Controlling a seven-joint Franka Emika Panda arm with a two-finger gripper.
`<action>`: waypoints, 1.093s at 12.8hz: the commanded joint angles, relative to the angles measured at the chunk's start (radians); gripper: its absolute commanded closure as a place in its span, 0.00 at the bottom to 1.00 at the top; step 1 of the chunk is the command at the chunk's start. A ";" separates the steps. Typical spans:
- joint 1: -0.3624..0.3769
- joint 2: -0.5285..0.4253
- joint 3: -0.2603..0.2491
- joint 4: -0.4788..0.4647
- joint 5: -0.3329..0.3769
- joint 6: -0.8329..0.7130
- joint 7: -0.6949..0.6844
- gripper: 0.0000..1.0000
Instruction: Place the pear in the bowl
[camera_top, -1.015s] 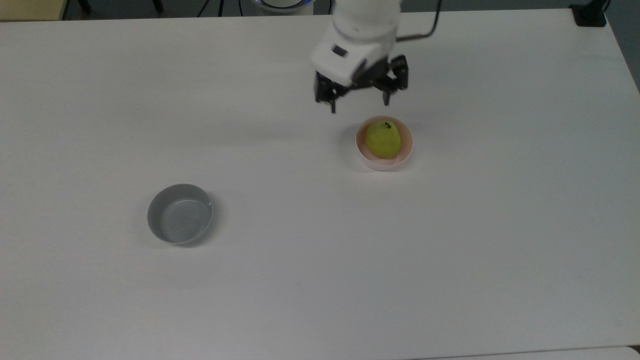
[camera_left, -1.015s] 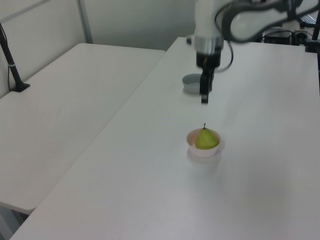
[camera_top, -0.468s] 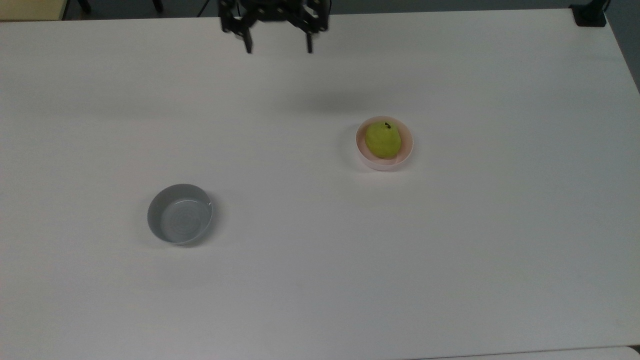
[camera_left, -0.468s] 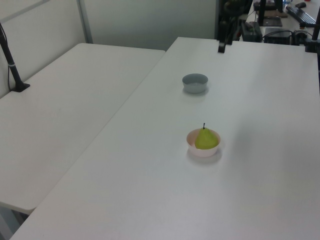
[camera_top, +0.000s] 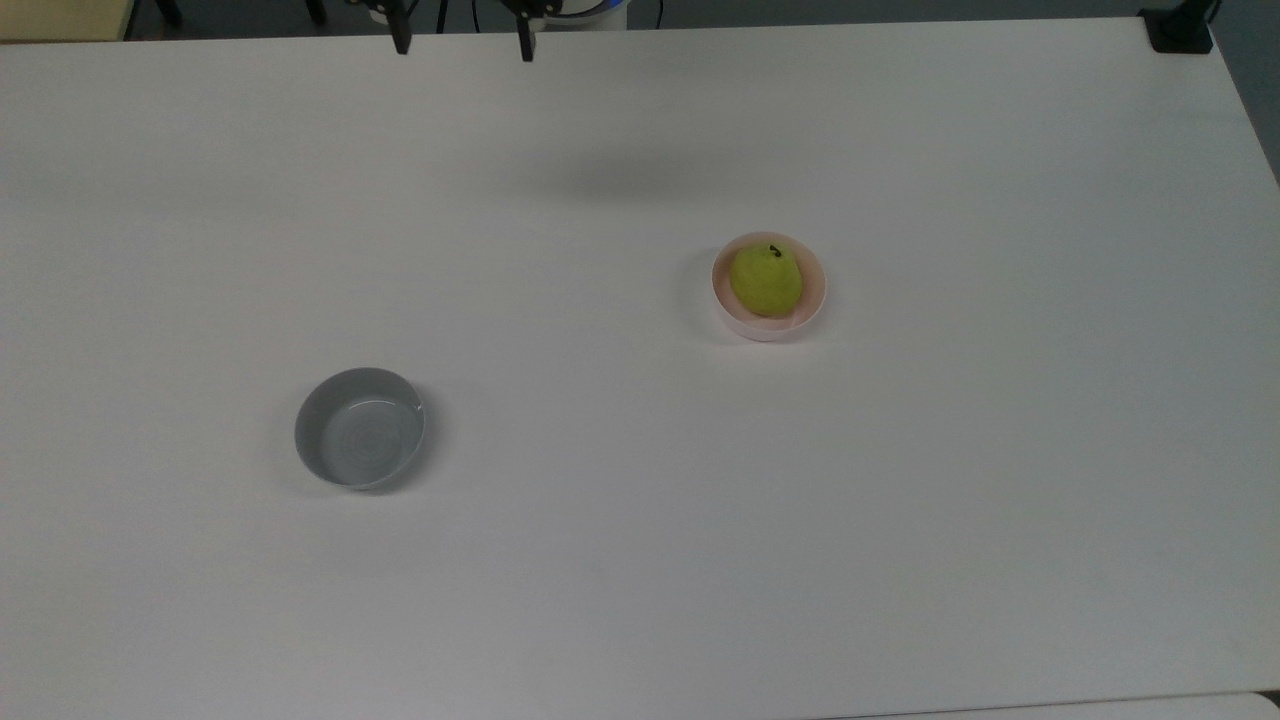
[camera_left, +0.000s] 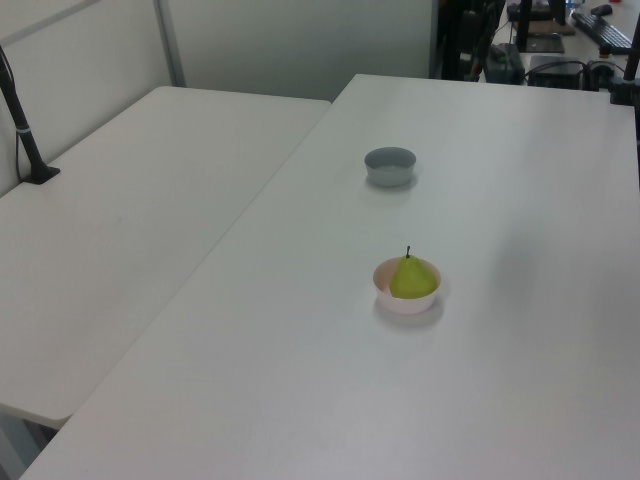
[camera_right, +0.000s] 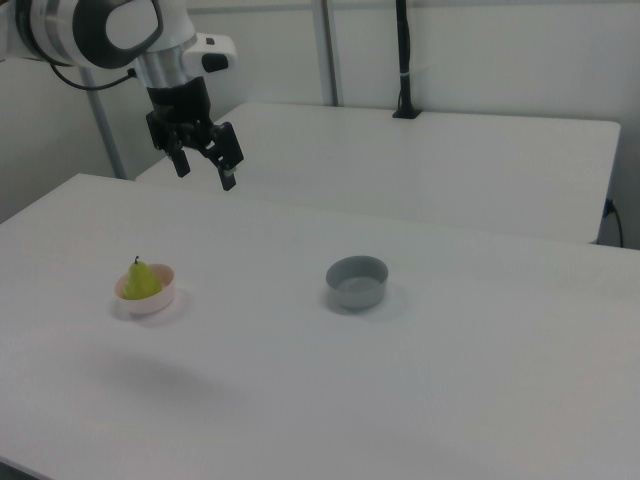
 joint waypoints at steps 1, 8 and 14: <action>-0.049 -0.027 0.010 -0.024 -0.012 -0.011 -0.108 0.00; -0.072 -0.024 0.009 -0.022 -0.001 -0.013 -0.189 0.00; -0.061 -0.013 0.009 -0.022 -0.001 -0.002 -0.143 0.00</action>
